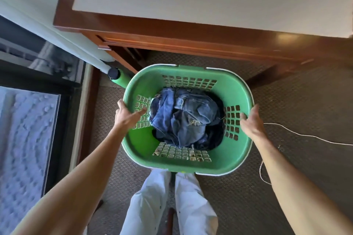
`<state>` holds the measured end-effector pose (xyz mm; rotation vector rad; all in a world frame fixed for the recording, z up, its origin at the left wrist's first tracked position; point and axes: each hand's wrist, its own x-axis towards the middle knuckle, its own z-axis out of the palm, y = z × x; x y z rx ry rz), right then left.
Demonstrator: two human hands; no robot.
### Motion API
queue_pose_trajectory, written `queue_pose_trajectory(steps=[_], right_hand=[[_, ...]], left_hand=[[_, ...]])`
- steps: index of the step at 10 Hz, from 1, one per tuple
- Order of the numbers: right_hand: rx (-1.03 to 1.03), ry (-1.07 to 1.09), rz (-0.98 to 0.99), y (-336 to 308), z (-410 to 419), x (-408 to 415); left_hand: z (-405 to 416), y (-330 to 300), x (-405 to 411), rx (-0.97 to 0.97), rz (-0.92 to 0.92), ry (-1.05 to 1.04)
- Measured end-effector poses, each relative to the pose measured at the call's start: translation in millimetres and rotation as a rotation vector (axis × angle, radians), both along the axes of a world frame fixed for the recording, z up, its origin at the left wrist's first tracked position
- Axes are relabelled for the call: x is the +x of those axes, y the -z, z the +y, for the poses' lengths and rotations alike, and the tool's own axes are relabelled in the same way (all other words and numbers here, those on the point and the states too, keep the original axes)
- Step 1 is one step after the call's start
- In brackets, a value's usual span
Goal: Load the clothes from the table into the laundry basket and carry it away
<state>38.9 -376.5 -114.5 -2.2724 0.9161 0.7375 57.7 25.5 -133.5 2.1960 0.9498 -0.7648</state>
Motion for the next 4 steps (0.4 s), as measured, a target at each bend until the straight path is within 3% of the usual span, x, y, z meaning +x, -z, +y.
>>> queue_pose_trajectory(steps=[2,3,4], right_hand=[[-0.035,0.0,-0.029,7,7,-14],[0.063,0.063,-0.016,2,-4,-19],[0.026,0.16,-0.087,-29,-11,-48]], left_hand=[[14,-9,-16,-0.103,0.03,0.039],[24,-23,-22,-0.207,-0.009,-0.034],[29,-50,-49,-0.161,-0.09,-0.123]])
